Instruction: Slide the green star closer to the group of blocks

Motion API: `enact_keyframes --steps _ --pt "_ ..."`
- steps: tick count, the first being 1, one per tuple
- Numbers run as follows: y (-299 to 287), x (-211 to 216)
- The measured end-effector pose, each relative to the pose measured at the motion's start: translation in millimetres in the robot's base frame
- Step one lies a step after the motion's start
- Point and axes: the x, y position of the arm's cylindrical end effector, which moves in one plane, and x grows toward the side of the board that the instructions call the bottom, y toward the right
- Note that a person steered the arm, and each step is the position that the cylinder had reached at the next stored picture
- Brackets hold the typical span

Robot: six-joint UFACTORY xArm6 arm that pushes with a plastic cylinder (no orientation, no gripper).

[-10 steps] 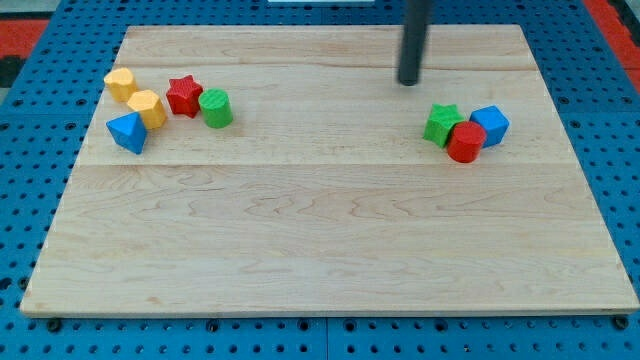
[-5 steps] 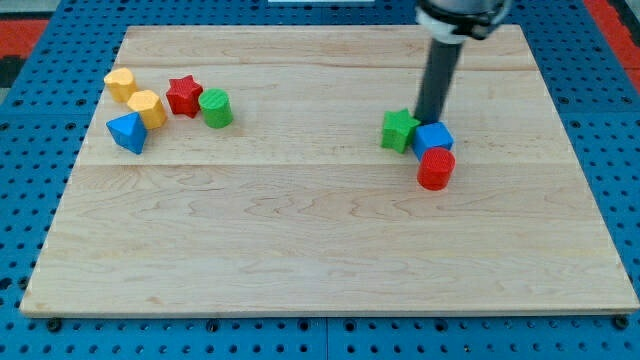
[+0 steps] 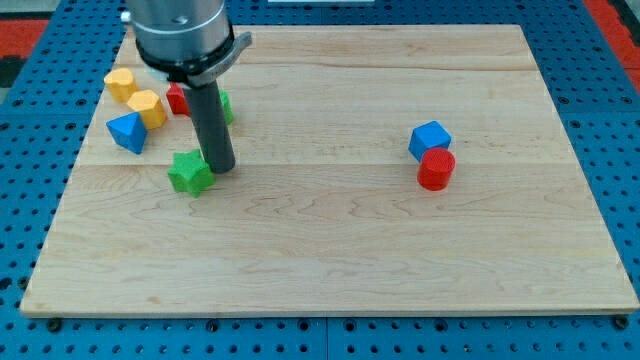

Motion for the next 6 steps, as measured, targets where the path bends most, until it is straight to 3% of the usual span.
enact_keyframes --steps 1,2,3,6 --pt "24.6 46.6" --pt "-38.9 21.2" --pt "-57.7 -30.7" --pt "-32.3 -69.2"
